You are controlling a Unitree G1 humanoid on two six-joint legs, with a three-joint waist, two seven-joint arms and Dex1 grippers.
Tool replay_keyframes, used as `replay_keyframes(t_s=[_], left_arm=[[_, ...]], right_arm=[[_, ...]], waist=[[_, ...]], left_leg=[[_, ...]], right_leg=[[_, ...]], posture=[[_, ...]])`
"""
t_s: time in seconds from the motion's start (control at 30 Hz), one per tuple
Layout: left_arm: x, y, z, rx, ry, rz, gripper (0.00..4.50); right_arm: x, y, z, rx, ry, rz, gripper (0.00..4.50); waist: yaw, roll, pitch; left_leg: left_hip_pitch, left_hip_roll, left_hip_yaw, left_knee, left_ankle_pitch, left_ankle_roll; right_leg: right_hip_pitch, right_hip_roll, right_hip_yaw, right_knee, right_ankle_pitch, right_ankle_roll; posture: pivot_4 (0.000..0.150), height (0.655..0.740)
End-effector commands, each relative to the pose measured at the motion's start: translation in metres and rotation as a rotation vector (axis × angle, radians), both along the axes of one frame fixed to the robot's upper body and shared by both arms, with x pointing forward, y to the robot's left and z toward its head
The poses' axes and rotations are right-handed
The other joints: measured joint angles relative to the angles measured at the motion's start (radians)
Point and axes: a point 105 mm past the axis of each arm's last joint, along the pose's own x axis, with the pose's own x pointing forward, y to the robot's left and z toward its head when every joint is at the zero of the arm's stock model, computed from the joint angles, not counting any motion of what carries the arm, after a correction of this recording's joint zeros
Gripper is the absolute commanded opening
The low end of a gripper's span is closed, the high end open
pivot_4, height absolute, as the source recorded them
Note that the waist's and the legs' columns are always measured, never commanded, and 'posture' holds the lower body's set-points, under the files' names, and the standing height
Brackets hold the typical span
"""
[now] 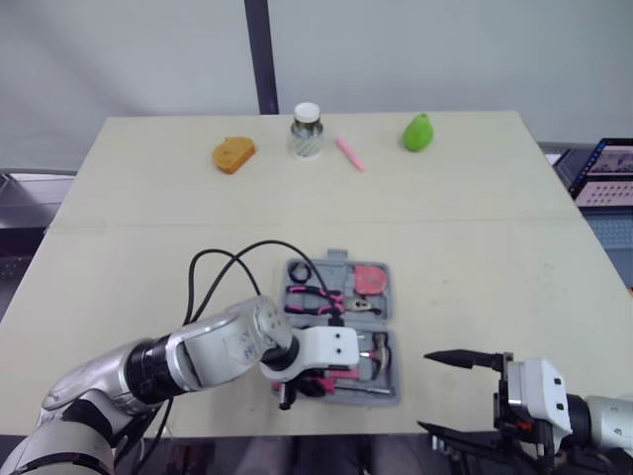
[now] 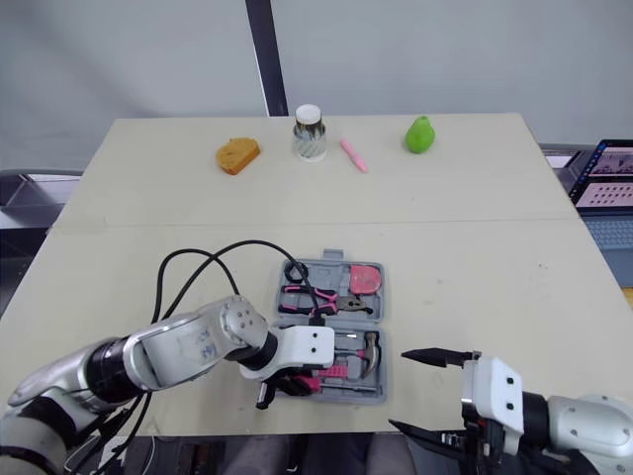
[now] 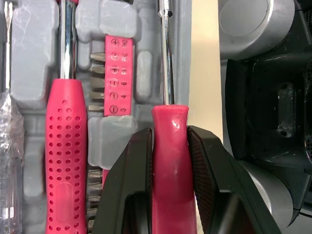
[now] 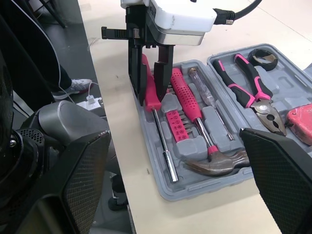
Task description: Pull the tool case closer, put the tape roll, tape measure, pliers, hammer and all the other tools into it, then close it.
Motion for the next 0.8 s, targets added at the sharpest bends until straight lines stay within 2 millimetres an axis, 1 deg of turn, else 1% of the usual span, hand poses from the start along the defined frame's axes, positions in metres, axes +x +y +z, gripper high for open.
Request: replay_keyframes(t_s=[0.03, 0.47, 0.77, 0.8], left_arm=[[-0.0013, -0.0021, 0.0038, -0.011, -0.024, -0.021, 0.58], [-0.0018, -0.0085, 0.0019, -0.022, -0.029, -0.039, 0.58], [-0.0013, -0.0091, 0.0000, -0.025, -0.019, -0.046, 0.58], [-0.0017, -0.0090, -0.0002, -0.025, -0.013, -0.047, 1.08]], right_arm=[[-0.0032, 0.0052, 0.0083, 0.016, -0.028, 0.019, 4.50], [-0.0028, 0.0055, 0.0090, 0.021, -0.026, 0.014, 4.50], [-0.0037, 0.0056, 0.0095, 0.024, -0.025, 0.004, 4.50], [-0.0038, 0.0056, 0.0095, 0.025, -0.025, 0.003, 4.50]], waist=[[0.000, 0.000, 0.000], [0.000, 0.000, 0.000], [0.000, 0.000, 0.000], [0.000, 0.000, 0.000]], left_leg=[[0.000, 0.000, 0.000, 0.000, 0.000, 0.000], [0.000, 0.000, 0.000, 0.000, 0.000, 0.000], [0.000, 0.000, 0.000, 0.000, 0.000, 0.000], [0.000, 0.000, 0.000, 0.000, 0.000, 0.000]], right_leg=[[0.000, 0.000, 0.000, 0.000, 0.000, 0.000], [0.000, 0.000, 0.000, 0.000, 0.000, 0.000], [0.000, 0.000, 0.000, 0.000, 0.000, 0.000], [0.000, 0.000, 0.000, 0.000, 0.000, 0.000]], posture=[[0.150, 0.7400], [0.150, 0.7400], [0.150, 0.7400], [0.150, 0.7400]])
